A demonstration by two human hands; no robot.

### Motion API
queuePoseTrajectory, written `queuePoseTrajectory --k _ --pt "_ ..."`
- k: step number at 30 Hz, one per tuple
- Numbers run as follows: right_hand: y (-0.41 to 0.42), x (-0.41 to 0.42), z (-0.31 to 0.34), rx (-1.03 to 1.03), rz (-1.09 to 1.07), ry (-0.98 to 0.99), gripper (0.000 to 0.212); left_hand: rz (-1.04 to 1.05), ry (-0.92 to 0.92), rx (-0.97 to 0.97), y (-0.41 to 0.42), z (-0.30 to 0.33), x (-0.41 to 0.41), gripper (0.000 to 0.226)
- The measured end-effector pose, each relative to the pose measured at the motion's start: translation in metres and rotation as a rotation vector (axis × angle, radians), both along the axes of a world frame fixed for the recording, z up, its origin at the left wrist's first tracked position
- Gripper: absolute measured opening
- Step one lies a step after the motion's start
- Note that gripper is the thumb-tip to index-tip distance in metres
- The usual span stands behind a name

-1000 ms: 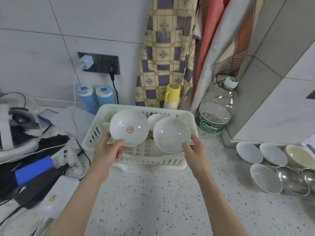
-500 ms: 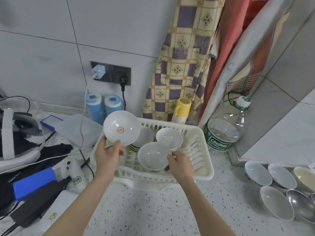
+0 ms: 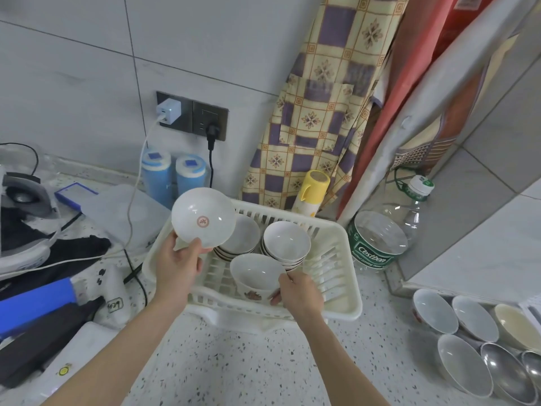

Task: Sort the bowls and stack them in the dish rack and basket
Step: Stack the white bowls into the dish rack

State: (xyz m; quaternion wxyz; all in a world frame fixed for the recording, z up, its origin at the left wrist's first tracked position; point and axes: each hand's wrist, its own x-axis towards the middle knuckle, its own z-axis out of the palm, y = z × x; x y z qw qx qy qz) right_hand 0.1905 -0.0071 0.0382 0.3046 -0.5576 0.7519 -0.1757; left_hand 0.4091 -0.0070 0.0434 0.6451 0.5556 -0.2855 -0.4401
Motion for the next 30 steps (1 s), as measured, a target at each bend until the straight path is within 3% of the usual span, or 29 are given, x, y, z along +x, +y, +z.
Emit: queuePoseTrajectory --k 9,16,24,30 --pt "-0.012 0.003 -0.010 0.108 0.029 0.039 0.036 -0.002 -0.068 0.001 -0.003 -0.007 -0.002 0.035" --pt "-0.030 0.000 -0.018 0.339 0.014 -0.181 0.040 -0.035 -0.066 0.017 -0.008 -0.010 -0.001 0.041" --pt "-0.038 -0.002 -0.034 0.328 0.045 -0.191 0.033 -0.061 -0.104 0.066 -0.011 -0.011 0.000 0.035" --pt "-0.040 0.002 -0.038 0.351 0.083 -0.180 0.039 -0.085 -0.117 0.096 -0.012 -0.012 0.001 0.031"
